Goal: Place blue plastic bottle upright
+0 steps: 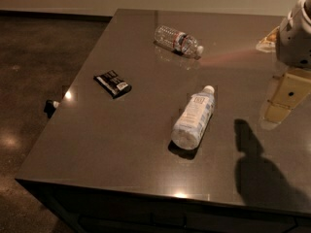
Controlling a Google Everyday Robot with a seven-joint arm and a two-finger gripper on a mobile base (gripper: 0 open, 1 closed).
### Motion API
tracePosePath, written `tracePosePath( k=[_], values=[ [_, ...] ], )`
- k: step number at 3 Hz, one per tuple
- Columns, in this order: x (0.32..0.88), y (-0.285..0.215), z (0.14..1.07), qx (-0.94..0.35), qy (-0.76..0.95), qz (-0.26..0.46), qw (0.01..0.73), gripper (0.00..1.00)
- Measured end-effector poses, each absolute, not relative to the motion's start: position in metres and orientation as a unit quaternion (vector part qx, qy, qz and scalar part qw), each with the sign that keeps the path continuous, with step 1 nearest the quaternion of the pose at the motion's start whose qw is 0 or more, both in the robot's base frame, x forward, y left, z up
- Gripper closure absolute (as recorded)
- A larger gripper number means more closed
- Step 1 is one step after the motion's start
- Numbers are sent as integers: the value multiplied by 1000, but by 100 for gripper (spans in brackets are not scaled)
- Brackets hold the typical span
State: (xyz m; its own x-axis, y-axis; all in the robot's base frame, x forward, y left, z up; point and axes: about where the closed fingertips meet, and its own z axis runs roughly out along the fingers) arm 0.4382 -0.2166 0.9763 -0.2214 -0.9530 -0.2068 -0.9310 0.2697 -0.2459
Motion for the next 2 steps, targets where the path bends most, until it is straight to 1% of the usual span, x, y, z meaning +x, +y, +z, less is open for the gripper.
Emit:
tracePosePath(
  k=[2],
  values=[
    [448,-208,974,-621,767,-38,155,0]
  ],
)
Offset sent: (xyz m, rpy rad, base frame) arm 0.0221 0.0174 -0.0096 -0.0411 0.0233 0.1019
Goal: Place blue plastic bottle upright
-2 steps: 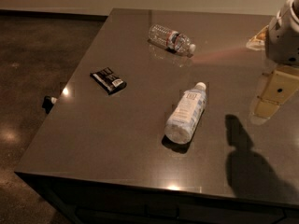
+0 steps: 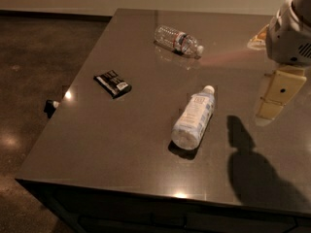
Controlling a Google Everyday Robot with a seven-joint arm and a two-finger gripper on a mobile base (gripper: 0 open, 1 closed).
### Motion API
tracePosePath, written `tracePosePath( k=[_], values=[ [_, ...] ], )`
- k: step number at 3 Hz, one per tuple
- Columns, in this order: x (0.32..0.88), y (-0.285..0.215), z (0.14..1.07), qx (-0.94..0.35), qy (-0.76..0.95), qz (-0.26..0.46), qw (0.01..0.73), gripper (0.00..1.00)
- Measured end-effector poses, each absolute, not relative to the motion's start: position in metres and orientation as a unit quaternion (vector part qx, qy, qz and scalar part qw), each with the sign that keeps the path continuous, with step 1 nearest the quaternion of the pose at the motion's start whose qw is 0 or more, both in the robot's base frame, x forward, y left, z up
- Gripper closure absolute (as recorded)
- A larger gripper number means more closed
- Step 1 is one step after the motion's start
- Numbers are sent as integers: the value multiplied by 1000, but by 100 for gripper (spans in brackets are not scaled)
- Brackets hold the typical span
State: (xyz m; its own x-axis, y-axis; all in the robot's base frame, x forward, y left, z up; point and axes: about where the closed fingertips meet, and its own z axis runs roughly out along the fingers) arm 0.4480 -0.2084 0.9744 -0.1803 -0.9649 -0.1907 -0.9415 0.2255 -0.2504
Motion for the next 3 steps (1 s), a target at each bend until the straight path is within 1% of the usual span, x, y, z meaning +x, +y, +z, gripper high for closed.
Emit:
tracePosePath(
  k=[1,3],
  values=[
    [465,-191,970,-656,739,-34,147,0],
    [498,-138,946,-748,652,-9,123,0]
  ],
)
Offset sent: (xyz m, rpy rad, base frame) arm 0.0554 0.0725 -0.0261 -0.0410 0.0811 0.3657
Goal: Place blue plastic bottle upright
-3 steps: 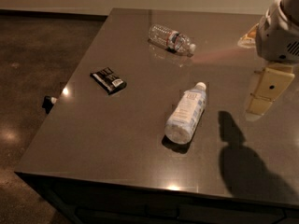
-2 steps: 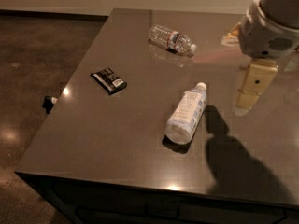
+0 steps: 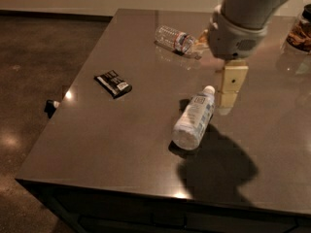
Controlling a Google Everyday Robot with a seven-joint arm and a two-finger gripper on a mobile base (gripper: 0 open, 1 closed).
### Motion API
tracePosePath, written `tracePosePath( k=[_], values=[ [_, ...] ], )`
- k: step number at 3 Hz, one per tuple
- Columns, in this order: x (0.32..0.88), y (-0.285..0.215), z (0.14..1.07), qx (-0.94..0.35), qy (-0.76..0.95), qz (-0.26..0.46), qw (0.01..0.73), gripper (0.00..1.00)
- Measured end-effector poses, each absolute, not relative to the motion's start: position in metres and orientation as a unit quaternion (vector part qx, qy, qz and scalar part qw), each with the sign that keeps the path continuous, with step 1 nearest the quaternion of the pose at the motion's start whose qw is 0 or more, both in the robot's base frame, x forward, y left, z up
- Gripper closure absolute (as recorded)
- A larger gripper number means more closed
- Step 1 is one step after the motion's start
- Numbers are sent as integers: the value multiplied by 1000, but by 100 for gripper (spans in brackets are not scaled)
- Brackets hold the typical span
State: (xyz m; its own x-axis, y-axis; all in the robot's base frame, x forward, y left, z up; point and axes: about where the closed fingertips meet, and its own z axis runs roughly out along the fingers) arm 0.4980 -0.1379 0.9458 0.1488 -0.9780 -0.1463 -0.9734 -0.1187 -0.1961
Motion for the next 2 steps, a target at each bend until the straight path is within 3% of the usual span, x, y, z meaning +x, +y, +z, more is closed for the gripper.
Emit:
tracePosePath(
  k=[2],
  values=[
    [509,-136,905,-819,571,-14,58,0]
  ],
)
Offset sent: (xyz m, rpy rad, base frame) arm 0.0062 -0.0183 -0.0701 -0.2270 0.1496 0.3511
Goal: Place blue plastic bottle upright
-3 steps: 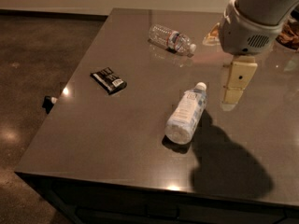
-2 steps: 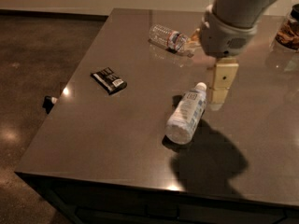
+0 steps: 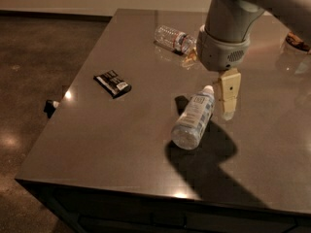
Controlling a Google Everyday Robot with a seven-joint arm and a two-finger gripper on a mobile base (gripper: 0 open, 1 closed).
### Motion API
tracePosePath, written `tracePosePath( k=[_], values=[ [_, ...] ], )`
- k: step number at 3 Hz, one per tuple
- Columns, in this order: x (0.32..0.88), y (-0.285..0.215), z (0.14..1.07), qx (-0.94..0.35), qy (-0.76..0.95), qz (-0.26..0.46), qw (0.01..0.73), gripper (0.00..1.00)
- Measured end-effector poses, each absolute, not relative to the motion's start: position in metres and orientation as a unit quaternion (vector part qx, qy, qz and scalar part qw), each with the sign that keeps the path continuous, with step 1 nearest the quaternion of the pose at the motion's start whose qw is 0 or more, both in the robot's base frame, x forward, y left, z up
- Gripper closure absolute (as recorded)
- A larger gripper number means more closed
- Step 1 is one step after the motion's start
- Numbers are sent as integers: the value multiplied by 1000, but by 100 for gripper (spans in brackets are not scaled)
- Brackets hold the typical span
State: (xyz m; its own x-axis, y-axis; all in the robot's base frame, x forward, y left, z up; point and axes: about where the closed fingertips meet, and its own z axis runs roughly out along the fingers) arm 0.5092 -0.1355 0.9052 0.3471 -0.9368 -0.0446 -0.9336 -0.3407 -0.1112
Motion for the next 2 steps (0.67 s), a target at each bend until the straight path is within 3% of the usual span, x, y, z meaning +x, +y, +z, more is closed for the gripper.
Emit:
tracePosePath(
  k=[2],
  values=[
    [508,-151,868,-865,502,4,4,0]
  ],
)
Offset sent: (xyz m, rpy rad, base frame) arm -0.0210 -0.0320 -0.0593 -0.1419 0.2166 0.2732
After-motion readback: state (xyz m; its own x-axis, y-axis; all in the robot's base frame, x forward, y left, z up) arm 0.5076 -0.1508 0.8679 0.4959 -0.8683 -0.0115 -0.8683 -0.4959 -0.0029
